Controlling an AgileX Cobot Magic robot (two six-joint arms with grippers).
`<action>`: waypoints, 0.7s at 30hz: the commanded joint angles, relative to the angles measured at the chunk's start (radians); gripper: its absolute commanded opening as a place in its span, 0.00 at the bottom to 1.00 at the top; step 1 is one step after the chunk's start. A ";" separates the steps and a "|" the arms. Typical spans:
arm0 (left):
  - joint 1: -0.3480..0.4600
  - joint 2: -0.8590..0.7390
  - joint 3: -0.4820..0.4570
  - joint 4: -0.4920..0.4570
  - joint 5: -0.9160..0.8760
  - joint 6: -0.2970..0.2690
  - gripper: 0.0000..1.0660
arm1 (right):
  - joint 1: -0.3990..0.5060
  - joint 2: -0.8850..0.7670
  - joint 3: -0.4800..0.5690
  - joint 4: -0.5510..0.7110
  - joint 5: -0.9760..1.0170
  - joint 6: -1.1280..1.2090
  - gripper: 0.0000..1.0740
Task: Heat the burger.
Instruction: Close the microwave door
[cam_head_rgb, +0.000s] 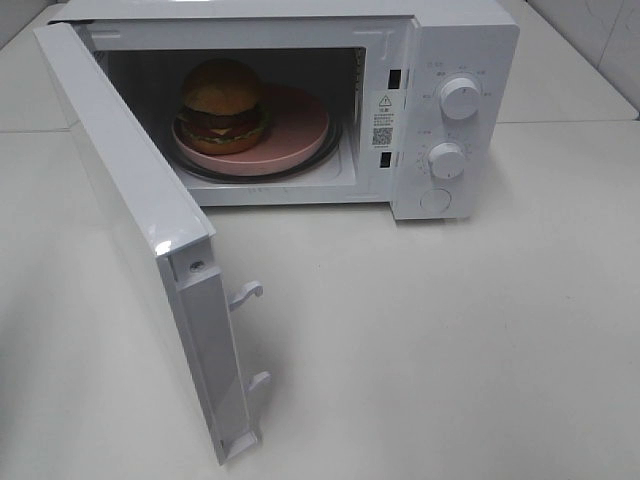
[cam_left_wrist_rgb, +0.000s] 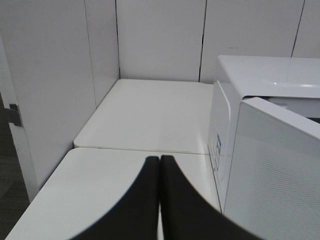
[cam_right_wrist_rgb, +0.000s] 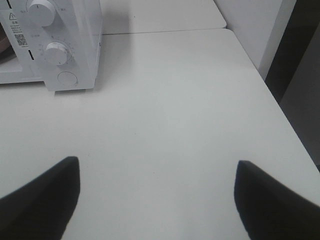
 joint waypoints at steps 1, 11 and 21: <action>0.000 0.047 0.028 -0.010 -0.137 -0.007 0.00 | -0.007 -0.035 0.001 -0.001 -0.007 -0.006 0.71; 0.000 0.357 0.054 0.143 -0.462 -0.175 0.00 | -0.007 -0.035 0.001 -0.001 -0.007 -0.006 0.71; 0.000 0.642 0.048 0.333 -0.719 -0.271 0.00 | -0.007 -0.035 0.001 -0.001 -0.007 -0.006 0.71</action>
